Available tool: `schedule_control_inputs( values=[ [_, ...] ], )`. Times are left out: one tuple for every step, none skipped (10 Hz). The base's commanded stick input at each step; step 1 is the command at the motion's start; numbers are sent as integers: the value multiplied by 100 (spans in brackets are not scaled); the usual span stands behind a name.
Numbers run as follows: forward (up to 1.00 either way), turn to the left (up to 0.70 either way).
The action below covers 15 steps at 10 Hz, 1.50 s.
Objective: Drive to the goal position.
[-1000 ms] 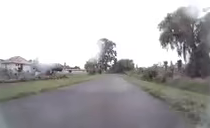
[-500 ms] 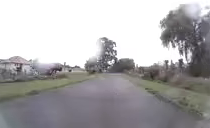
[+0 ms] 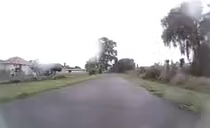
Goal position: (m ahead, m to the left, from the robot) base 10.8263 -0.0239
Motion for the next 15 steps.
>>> schedule_control_inputs(
  values=[
    [85, -10],
    [85, 0],
    [85, 0],
    [85, 0],
    [85, 0],
    [85, 0],
    [85, -18],
    [85, -34],
    [85, -34],
    [85, -20],
    [85, 0],
    [85, 0],
    [85, 0],
    [85, 0],
    [85, 0]
  ],
)
